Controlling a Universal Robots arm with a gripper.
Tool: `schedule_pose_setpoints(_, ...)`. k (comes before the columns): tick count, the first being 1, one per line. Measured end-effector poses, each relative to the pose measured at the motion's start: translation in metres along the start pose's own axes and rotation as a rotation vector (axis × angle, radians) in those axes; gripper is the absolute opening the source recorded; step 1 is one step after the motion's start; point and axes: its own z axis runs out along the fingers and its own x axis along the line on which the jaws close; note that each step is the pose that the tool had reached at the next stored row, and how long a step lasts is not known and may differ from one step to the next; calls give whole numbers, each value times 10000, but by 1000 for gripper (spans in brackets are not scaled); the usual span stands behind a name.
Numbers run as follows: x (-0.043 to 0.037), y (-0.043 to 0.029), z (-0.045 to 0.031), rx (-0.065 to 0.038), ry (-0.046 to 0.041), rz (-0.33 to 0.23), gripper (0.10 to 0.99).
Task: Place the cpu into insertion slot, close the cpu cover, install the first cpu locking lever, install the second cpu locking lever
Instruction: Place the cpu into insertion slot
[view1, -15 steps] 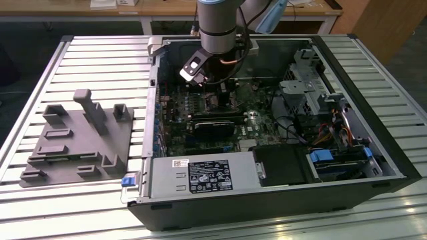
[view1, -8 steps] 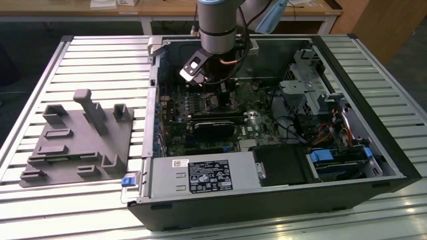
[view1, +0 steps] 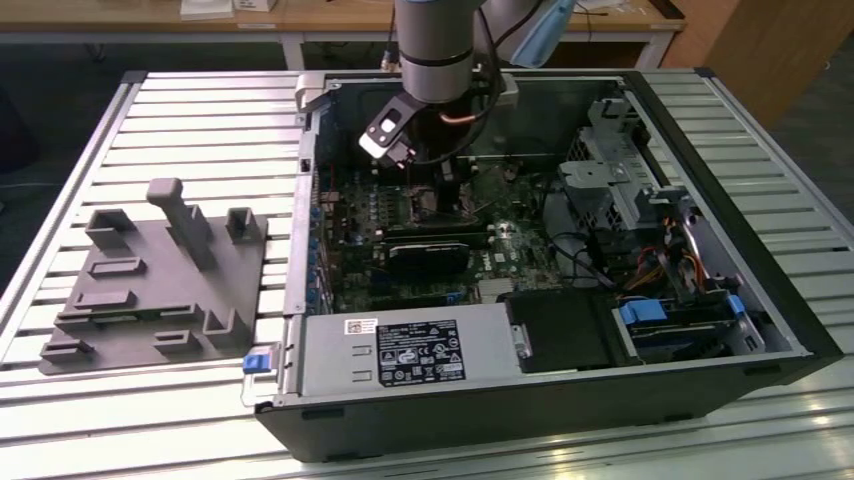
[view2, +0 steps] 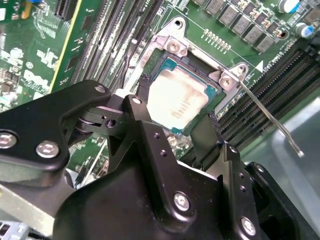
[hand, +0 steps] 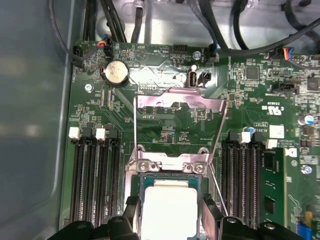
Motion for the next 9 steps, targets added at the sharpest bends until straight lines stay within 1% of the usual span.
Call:
schedule_pose_setpoints(2, -1, 3, -28, 2, -3, -1, 608)
schedule_pose_setpoints(9, -1, 4, -33, 1, -1, -1, 596)
